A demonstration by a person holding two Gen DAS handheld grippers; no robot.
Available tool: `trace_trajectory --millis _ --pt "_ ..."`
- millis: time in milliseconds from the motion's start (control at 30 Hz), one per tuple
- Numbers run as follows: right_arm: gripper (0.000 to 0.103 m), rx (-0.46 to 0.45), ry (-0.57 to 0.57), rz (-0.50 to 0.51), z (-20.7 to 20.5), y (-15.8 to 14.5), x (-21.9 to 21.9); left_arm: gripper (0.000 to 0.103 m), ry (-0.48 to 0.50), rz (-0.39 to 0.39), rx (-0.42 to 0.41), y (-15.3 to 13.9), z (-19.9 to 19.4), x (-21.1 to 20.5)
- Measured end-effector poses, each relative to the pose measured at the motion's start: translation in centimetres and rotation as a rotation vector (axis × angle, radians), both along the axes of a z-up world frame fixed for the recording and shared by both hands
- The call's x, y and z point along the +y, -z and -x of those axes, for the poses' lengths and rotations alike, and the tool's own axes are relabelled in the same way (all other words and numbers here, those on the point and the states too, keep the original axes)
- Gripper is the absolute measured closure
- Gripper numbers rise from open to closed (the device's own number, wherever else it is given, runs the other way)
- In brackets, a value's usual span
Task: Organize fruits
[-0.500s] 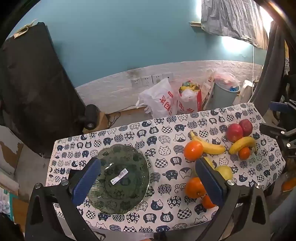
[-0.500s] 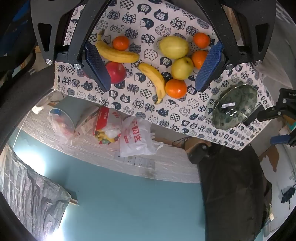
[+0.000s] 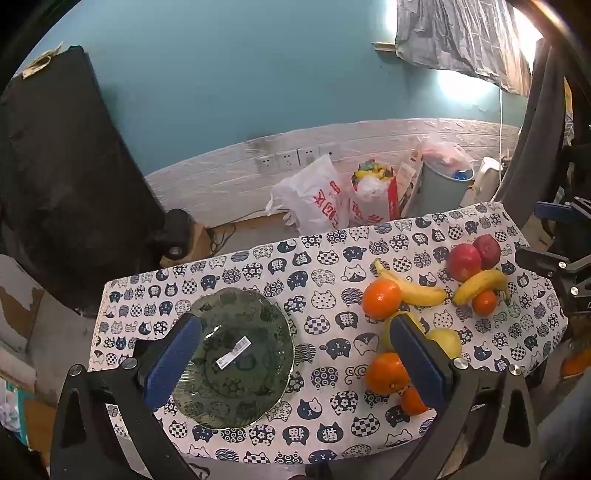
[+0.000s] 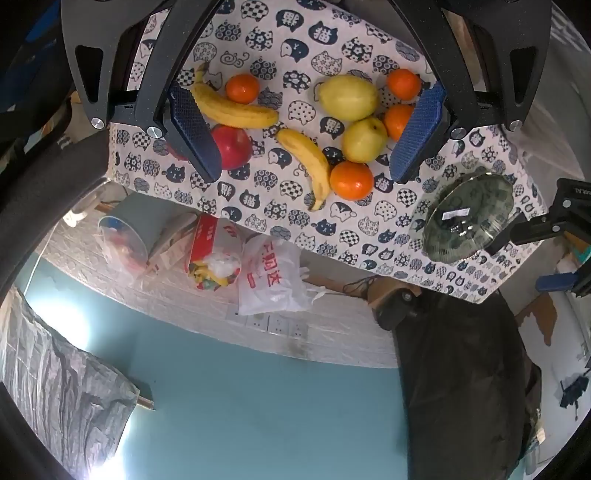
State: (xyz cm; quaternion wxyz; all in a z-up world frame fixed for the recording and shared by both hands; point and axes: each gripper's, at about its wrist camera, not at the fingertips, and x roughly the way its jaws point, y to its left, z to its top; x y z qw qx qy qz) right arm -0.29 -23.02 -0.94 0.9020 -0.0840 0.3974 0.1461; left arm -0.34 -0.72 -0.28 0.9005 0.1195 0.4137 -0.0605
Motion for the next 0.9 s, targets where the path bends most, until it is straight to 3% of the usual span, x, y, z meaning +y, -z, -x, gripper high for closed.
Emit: trace_trajectory --millis 900 --pt "0.012 0.006 -0.005 -0.003 0.04 -0.32 -0.54 0.000 0.025 0.028 0.009 0.14 -0.12 0.00"
